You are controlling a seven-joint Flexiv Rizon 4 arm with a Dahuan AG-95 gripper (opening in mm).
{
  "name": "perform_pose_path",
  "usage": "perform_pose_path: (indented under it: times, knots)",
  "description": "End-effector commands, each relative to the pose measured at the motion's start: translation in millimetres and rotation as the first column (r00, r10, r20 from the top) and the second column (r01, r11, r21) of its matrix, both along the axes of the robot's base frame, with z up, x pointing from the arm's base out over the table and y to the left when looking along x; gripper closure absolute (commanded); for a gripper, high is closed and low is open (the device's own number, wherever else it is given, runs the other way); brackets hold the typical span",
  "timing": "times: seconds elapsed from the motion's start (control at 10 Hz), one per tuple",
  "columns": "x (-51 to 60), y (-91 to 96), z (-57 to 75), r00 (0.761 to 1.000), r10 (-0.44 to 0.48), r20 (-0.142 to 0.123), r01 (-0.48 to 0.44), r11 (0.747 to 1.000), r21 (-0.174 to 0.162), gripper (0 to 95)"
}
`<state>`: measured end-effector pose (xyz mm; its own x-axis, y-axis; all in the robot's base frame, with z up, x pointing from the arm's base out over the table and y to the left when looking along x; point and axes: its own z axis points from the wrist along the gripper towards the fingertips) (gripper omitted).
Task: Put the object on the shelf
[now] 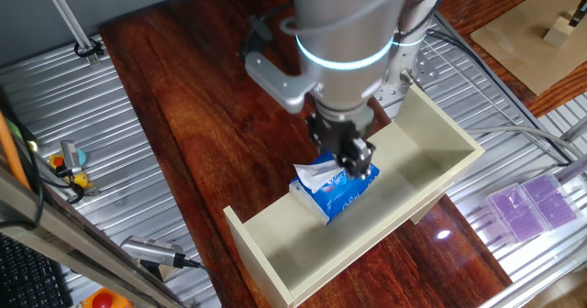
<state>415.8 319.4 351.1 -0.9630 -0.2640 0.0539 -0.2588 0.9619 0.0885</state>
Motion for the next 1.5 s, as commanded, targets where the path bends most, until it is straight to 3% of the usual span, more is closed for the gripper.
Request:
perform_pose_path:
  times: [0.1, 0.3, 0.4, 0.5, 0.6, 0.9, 1.1, 1.4, 1.5]
  knots:
    - [-2.6, -21.3, 2.2, 0.999, 0.053, 0.002, -0.053, 0.999, 0.007, 38.0]
    - [-3.3, -42.1, -1.1, 0.995, 0.098, 0.004, -0.098, 0.995, 0.011, 38.0]
    - [-0.4, -58.7, -6.6, 0.99, 0.142, 0.005, -0.142, 0.99, 0.02, 57.0]
    - [1.4, -64.5, -8.9, 0.987, 0.159, 0.005, -0.159, 0.987, 0.024, 57.0]
    - [4.9, -74.5, -12.6, 0.98, 0.198, 0.003, -0.198, 0.98, 0.022, 95.0]
    - [6.0, -78.1, -17.9, 0.98, 0.2, 0.002, -0.2, 0.979, 0.028, 95.0]
    - [6.0, -78.1, -17.9, 0.987, 0.161, -0.009, -0.161, 0.987, -0.009, 95.0]
    - [6.6, -79.1, -18.7, 0.984, 0.178, -0.006, -0.178, 0.984, -0.01, 95.0]
    - [16.6, -94.3, -28.3, 0.975, 0.223, 0.0, -0.223, 0.975, -0.005, 95.0]
